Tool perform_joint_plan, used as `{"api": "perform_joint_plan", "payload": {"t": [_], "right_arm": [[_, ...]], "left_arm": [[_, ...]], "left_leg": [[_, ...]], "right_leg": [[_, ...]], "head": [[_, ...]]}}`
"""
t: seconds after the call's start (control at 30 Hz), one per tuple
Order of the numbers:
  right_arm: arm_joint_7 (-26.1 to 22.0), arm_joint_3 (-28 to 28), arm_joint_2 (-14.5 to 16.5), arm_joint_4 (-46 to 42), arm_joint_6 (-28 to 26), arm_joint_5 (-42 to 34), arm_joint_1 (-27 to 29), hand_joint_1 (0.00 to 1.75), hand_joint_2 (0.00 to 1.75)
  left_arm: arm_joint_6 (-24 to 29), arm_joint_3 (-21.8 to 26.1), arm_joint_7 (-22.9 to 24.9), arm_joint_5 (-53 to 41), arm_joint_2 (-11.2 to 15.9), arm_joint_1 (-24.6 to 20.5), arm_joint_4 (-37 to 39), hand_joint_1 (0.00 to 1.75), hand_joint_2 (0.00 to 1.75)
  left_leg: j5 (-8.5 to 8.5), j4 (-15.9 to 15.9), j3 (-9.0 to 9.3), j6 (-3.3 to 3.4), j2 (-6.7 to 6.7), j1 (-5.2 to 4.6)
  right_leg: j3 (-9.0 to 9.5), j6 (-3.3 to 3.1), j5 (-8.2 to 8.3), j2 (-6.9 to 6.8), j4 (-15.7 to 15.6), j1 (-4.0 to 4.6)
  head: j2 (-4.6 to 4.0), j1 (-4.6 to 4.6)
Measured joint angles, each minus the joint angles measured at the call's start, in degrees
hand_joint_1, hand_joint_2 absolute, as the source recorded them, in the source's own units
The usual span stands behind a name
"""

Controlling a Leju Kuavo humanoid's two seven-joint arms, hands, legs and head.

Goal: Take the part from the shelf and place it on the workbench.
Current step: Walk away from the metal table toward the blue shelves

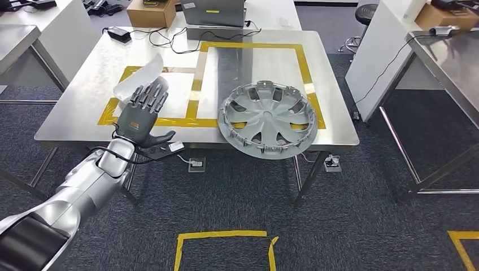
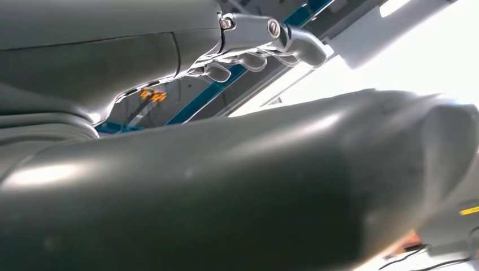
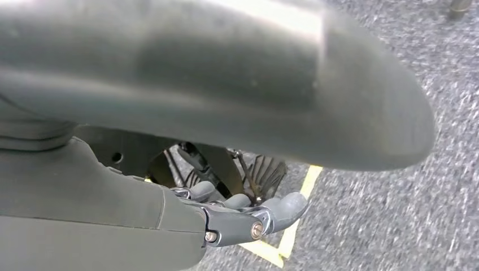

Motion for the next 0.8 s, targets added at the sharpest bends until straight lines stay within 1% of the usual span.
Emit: {"api": "perform_joint_plan", "payload": {"t": [0.03, 0.07, 0.1, 0.13, 0.17, 0.2, 0.23, 0.27, 0.3, 0.33, 0.37, 0.4, 0.43, 0.47, 0.5, 0.53, 0.57, 0.6, 0.63, 0.67, 0.7, 0.73, 0.77, 0.8], "right_arm": [[-0.10, 0.00, 0.00, 0.00, -0.01, 0.00, -0.02, 0.00, 0.00], [-0.25, 0.00, 0.00, 0.00, -0.02, 0.00, -0.05, 0.00, 0.00], [-0.46, 0.00, 0.00, 0.01, -0.02, 0.00, -0.09, 0.00, 0.00], [-0.64, 0.00, 0.00, 0.01, 0.00, 0.00, -0.12, 0.00, 0.00], [-0.79, 0.00, 0.00, 0.01, 0.01, 0.00, -0.15, 0.00, 0.00], [-0.90, 0.00, 0.00, 0.01, -0.03, 0.00, -0.16, 0.00, 0.00], [-0.93, 0.00, -0.01, 0.00, -0.08, 0.00, -0.20, 0.00, 0.00], [-0.89, 0.00, -0.07, 0.00, -0.11, 0.00, -0.26, 0.00, 0.00], [-0.72, 0.00, -0.10, 0.00, -0.15, 0.00, -0.33, 0.00, 0.00], [-0.50, 0.00, -0.13, 0.00, -0.09, 0.00, -0.38, 0.00, 0.00], [-0.24, 0.00, -0.14, 0.00, -0.04, 0.00, -0.41, 0.00, 0.00], [-0.02, 0.00, -0.10, 0.00, 0.01, 0.00, -0.39, 0.00, 0.00], [0.11, 0.00, -0.05, 0.00, 0.04, 0.00, -0.40, 0.00, 0.00], [0.19, 0.00, -0.01, 0.00, 0.03, 0.00, -0.42, 0.00, 0.00], [0.22, 0.00, 0.03, 0.00, 0.02, 0.00, -0.43, 0.00, 0.00], [0.25, 0.00, 0.07, 0.01, 0.01, 0.00, -0.44, 0.00, 0.00], [0.27, 0.00, 0.10, 0.01, 0.00, 0.00, -0.41, 0.00, 0.00], [0.31, 0.00, 0.13, 0.02, -0.01, 0.00, -0.35, 0.00, 0.00], [0.35, 0.00, 0.17, 0.02, -0.02, 0.00, -0.29, 0.00, 0.00], [0.37, 0.00, 0.21, 0.02, -0.03, 0.00, -0.24, 0.00, 0.00], [0.39, 0.00, 0.24, 0.02, -0.03, 0.00, -0.23, 0.00, 0.00], [0.39, 0.00, 0.26, 0.02, -0.03, 0.00, -0.26, 0.00, 0.00], [0.39, 0.00, 0.23, 0.00, -0.03, -0.01, -0.30, 0.00, 0.00], [0.38, 0.00, 0.22, -0.01, -0.03, -0.01, -0.33, 0.00, 0.00]], "left_arm": [[0.12, 0.09, 0.08, 0.01, 0.00, 0.24, -0.01, 0.00, 0.00], [0.27, 0.19, 0.11, 0.05, 0.00, 0.62, -0.01, 0.00, 0.00], [0.56, 0.37, 0.07, 0.13, -0.01, 1.17, -0.01, 0.00, 0.00], [1.00, 0.70, -0.04, 0.24, -0.01, 1.86, -0.03, 0.00, 0.00], [1.59, 1.18, -0.22, 0.44, -0.01, 2.62, -0.07, 0.00, 0.00], [2.29, 1.81, -0.48, 0.76, -0.03, 3.42, -0.15, 0.00, 0.00], [2.96, 2.53, -0.80, 1.15, -0.08, 4.21, -0.26, 0.00, 0.00], [3.60, 3.37, -1.20, 1.77, -0.17, 5.05, -0.37, 0.00, 0.00], [4.19, 4.34, -1.62, 2.55, -0.31, 6.04, -0.46, 0.00, 0.00], [4.73, 5.45, -1.99, 3.34, -0.52, 7.19, -0.52, 0.00, 0.00], [5.19, 6.55, -2.26, 4.10, -0.72, 8.46, -0.57, 0.00, 0.00], [5.61, 7.59, -2.34, 4.71, -0.89, 9.83, -0.60, 0.00, 0.00], [5.97, 8.57, -2.29, 5.17, -1.05, 11.25, -0.63, 0.00, 0.00], [6.22, 9.48, -2.16, 5.54, -1.15, 12.66, -0.66, 0.00, 0.00], [6.42, 10.40, -1.96, 5.89, -1.24, 14.03, -0.67, 0.00, 0.00], [6.54, 11.30, -1.77, 6.15, -1.31, 15.34, -0.65, 0.00, 0.00], [6.57, 12.09, -1.56, 6.32, -1.37, 16.51, -0.62, 0.00, 0.00], [6.60, 12.78, -1.32, 6.40, -1.42, 17.59, -0.60, 0.00, 0.00], [6.61, 13.38, -1.07, 6.38, -1.45, 18.62, -0.61, 0.00, 0.00], [6.62, 13.95, -0.81, 6.30, -1.47, 19.56, -0.66, 0.00, 0.00], [6.62, 14.49, -0.60, 6.17, -1.48, 20.39, -0.74, 0.00, 0.00], [6.63, 15.03, -0.42, 6.02, -1.49, 21.05, -0.86, 0.00, 0.00], [6.63, 15.53, -0.32, 5.88, -1.55, 21.49, -1.00, 0.00, 0.00], [6.64, 16.01, -0.26, 5.78, -1.61, 21.86, -1.14, 0.00, 0.00]], "left_leg": [[0.65, 0.02, -0.81, 0.26, 0.00, -0.06], [1.32, 0.06, -1.66, 0.42, -0.01, -0.14], [1.96, 0.09, -2.51, 0.49, -0.01, -0.24], [2.55, 0.13, -3.29, 0.49, -0.02, -0.36], [3.09, 0.17, -3.99, 0.46, 0.00, -0.48], [3.57, 0.20, -4.57, 0.41, 0.01, -0.60], [4.03, 0.22, -5.03, 0.35, 0.04, -0.67], [4.49, 0.22, -5.39, 0.20, 0.09, -0.74], [4.94, 0.13, -5.59, -0.03, 0.19, -0.73], [5.40, -0.03, -5.68, -0.33, 0.30, -0.65], [5.90, -0.29, -5.70, -0.67, 0.38, -0.58], [6.36, -0.58, -5.70, -1.01, 0.43, -0.59], [6.18, -0.55, -5.87, -1.29, 0.35, -0.61], [4.96, 0.21, -6.25, -1.53, 0.23, -0.63], [2.77, 2.00, -6.89, -1.79, 0.12, -0.62], [-0.24, 4.94, -7.71, -2.05, 0.01, -0.47], [-2.99, 8.53, -8.52, -2.34, -0.02, -0.33], [-4.66, 11.94, -9.09, -2.65, -0.02, -0.18], [-4.93, 14.35, -9.07, -2.94, -0.02, -0.02], [-3.85, 15.05, -8.25, -3.23, -0.01, 0.17], [-2.14, 13.88, -6.51, -3.55, -0.01, 0.41], [-1.01, 10.88, -3.93, -3.95, -0.02, 0.72], [-1.11, 6.95, -0.99, -4.29, -0.12, 0.81], [-1.73, 3.75, 1.16, -4.12, -0.26, 0.82]], "right_leg": [[-1.12, 0.18, -2.97, 0.01, 3.61, -0.01], [-2.15, 0.28, -5.48, 0.02, 7.65, 0.00], [-2.70, 0.29, -6.90, 0.02, 11.00, 0.01], [-2.41, 0.18, -7.03, 0.02, 12.74, 0.05], [-1.08, -0.05, -6.09, 0.02, 12.38, 0.14], [1.28, -0.44, -4.64, 0.04, 9.98, 0.33], [4.34, -1.07, -3.72, 0.06, 6.06, 0.63], [7.37, -1.74, -3.55, 0.05, 1.70, 0.90], [9.58, -2.22, -3.72, 0.07, -1.70, 1.20], [10.85, -2.58, -4.15, 0.09, -3.93, 1.43], [11.18, -2.72, -4.15, 0.09, -4.84, 1.55], [11.03, -2.79, -3.55, 0.11, -5.16, 1.48], [10.85, -3.01, -2.88, 0.03, -5.62, 1.30], [10.47, -3.28, -2.06, -0.05, -6.04, 1.05], [9.95, -3.47, -1.22, -0.11, -6.42, 0.77], [9.25, -3.60, -0.51, -0.15, -6.50, 0.66], [8.41, -3.64, 0.14, -0.11, -6.48, 0.60], [7.55, -3.52, 0.76, -0.10, -6.41, 0.55], [6.63, -3.35, 1.39, -0.13, -6.28, 0.47], [5.67, -3.12, 1.99, -0.18, -6.07, 0.32], [4.67, -2.82, 2.51, -0.24, -5.74, 0.12], [3.72, -2.43, 2.97, -0.29, -5.24, -0.05], [2.84, -2.00, 3.35, -0.32, -4.69, -0.15], [2.27, -1.58, 3.75, -0.34, -4.27, -0.14]], "head": [[0.00, 0.05], [0.00, 0.09], [0.00, 0.12], [0.00, 0.14], [0.00, 0.16], [0.00, 0.20], [0.00, 0.23], [0.00, 0.24], [0.00, 0.28], [0.00, 0.33], [0.00, 0.39], [0.00, 0.46], [0.00, 0.52], [0.00, 0.51], [0.00, 0.47], [0.00, 0.43], [0.00, 0.35], [0.00, 0.29], [0.00, 0.27], [0.00, 0.27], [0.00, 0.26], [0.00, 0.25], [0.00, 0.10], [0.00, -0.02]]}}
